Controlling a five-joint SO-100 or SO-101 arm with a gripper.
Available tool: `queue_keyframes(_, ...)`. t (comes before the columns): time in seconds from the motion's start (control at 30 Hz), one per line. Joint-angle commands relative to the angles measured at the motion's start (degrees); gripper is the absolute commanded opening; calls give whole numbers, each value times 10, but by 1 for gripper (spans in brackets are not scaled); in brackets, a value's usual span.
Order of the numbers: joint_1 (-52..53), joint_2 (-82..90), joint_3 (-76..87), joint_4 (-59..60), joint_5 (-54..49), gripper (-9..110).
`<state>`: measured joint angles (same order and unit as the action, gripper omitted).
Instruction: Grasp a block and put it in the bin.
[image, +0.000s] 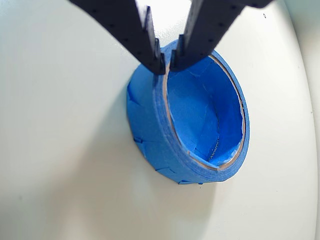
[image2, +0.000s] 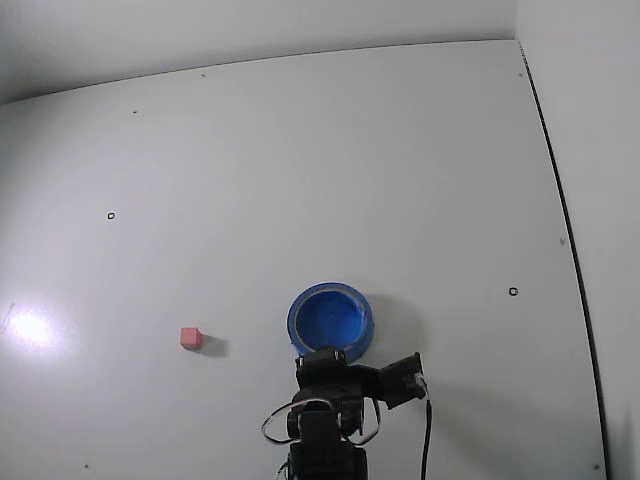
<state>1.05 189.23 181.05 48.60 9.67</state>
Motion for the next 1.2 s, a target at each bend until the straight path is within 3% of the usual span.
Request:
queue_keyframes(0.0, -4, -5, 2, 9, -7, 0)
queue_keyframes(0.6, -5, -6, -34, 8, -28, 0)
queue_keyframes(0.97, -7, -15, -317, 11, -359, 0)
queue_keyframes(1.17, -113, -15, -352, 27, -502, 4)
